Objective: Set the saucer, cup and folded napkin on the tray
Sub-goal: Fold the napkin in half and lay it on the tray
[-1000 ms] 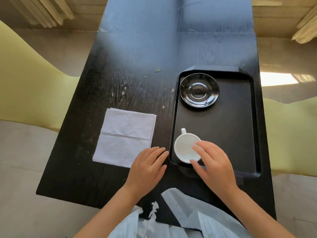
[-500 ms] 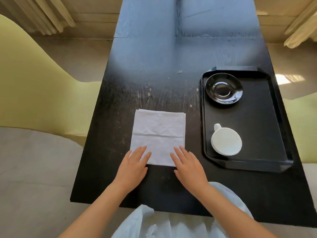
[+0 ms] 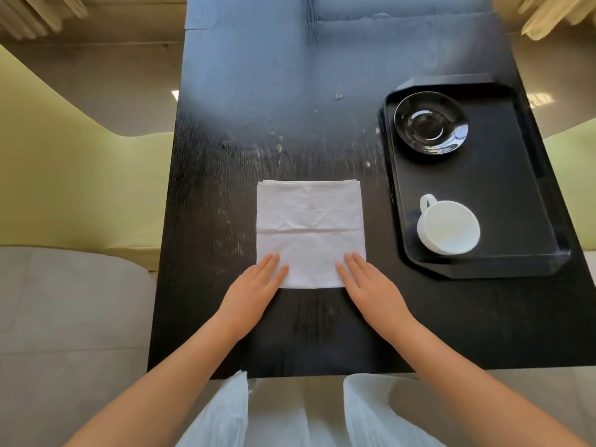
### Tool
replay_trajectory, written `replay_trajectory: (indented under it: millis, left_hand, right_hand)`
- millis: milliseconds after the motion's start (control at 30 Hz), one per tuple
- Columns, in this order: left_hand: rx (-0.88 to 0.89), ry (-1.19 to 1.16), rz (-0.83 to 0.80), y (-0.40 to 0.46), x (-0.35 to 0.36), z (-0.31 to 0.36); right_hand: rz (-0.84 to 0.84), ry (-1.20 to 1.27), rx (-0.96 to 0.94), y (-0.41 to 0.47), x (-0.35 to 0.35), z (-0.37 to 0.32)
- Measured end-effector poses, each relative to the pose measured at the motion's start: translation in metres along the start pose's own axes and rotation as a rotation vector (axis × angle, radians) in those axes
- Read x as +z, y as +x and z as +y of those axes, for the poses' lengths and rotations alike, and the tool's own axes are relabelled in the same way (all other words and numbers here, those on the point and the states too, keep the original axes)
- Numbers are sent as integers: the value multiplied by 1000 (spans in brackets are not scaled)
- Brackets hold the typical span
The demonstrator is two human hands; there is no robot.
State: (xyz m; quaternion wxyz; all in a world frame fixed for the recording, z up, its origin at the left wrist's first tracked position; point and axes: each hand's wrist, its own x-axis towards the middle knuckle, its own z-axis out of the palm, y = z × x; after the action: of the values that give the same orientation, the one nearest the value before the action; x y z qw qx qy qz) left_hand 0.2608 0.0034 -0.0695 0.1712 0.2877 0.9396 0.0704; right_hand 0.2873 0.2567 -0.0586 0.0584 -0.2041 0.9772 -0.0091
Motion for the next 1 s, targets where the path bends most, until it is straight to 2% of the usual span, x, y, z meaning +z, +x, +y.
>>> replay_trajectory:
  millis: [267, 433, 500, 600, 667, 767, 1000]
  left_hand:
    - [-5, -129, 172, -12, -11, -5]
    - [-84, -329, 110, -22, -16, -14]
    - [-144, -413, 47, -30, -18, -17]
    - [-186, -508, -58, -40, -21, -19]
    - [-186, -540, -127, -44, -24, -20]
    - [-206, -587, -134, -40, -32, -25]
    - [-289, -559, 207, 8, -52, -37]
  right_hand:
    - [90, 160, 39, -6, 1, 3]
    - [53, 335, 57, -21, -10, 5]
    - [-41, 378, 57, -28, -18, 4]
    - [-332, 398, 59, -32, -27, 4]
    - [-453, 377, 58, -29, -32, 7]
    - [-368, 440, 96, -19, -41, 12]
    - [-58, 587, 328, 33, -46, 29]
